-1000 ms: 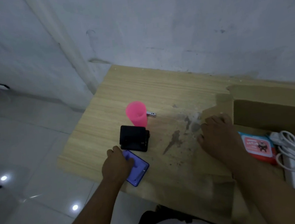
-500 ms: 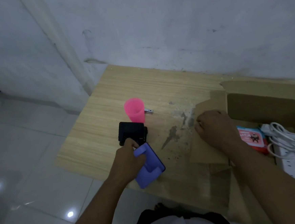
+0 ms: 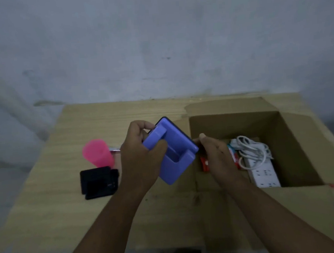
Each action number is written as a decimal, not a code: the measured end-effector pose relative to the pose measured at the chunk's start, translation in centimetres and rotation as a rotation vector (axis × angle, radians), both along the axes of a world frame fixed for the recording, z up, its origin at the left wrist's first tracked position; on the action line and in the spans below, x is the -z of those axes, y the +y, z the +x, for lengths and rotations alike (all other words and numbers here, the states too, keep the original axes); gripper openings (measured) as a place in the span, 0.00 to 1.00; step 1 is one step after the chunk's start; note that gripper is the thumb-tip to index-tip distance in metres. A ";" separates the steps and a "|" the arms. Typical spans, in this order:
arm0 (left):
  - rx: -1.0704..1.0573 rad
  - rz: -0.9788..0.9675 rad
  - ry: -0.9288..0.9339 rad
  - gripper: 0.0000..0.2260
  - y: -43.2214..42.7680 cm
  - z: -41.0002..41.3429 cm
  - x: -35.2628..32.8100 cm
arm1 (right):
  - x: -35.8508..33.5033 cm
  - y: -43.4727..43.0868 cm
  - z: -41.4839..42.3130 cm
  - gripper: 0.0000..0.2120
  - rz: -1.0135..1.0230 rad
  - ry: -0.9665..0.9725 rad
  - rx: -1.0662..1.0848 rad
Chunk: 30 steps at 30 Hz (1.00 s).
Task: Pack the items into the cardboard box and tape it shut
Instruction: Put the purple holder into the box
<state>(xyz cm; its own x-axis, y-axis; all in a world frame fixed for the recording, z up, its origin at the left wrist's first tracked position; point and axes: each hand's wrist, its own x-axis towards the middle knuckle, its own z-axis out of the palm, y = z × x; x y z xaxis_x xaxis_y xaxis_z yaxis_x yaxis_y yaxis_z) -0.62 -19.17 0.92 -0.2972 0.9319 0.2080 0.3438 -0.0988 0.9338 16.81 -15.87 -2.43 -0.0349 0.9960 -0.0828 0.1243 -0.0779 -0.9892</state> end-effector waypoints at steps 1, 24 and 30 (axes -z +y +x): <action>0.026 -0.001 -0.009 0.10 0.8 1.5 -0.2 | -0.6 0.0 1.0 0.17 -0.034 0.078 0.027; 0.434 -0.175 0.868 0.11 10.8 10.4 5.2 | 6.2 5.1 13.1 0.16 -0.900 -0.273 -0.307; 0.264 -0.124 0.759 0.09 9.9 9.4 8.8 | 7.4 6.3 12.4 0.17 -1.104 -0.293 -0.418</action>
<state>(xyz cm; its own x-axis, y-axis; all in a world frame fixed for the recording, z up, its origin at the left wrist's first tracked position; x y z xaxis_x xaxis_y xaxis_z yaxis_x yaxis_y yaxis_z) 8.81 -9.28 -7.84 0.1167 0.9809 0.1555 0.8674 -0.1769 0.4651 29.20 -9.54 -9.88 -0.1739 0.3017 -0.9374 0.5488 -0.7608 -0.3466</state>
